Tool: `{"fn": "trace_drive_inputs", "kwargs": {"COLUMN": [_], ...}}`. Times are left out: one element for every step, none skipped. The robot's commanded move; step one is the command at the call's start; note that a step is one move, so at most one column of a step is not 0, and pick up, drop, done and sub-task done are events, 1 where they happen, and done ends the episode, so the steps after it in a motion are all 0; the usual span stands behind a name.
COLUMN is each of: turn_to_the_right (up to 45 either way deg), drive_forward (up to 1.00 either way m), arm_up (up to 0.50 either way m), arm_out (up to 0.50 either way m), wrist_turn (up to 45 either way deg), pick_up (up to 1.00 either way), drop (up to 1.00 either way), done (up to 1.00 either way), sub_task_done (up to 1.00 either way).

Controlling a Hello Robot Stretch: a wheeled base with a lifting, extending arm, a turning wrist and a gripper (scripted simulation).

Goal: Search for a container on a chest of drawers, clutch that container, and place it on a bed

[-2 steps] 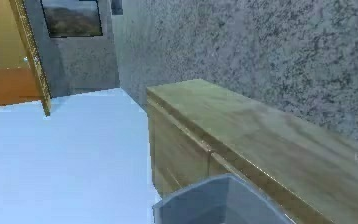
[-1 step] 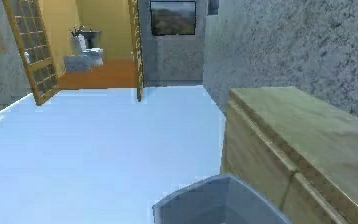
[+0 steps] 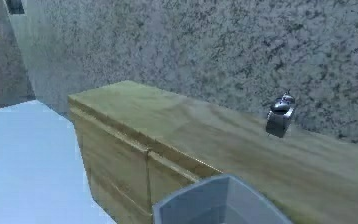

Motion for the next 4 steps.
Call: {"fn": "trace_drive_inputs", "kwargs": {"turn_to_the_right": [45.0, 45.0, 9.0, -45.0], "drive_forward": [0.00, 0.00, 0.00, 0.00], "arm_up": [0.00, 0.00, 0.00, 0.00], "arm_out": [0.00, 0.00, 0.00, 0.00], "wrist_turn": [0.0, 0.0, 0.0, 0.0], "pick_up": [0.00, 0.00, 0.00, 0.00], "drop": [0.00, 0.00, 0.00, 0.00], "done": [0.00, 0.00, 0.00, 0.00], "sub_task_done": [0.00, 0.00, 0.00, 0.00]}}
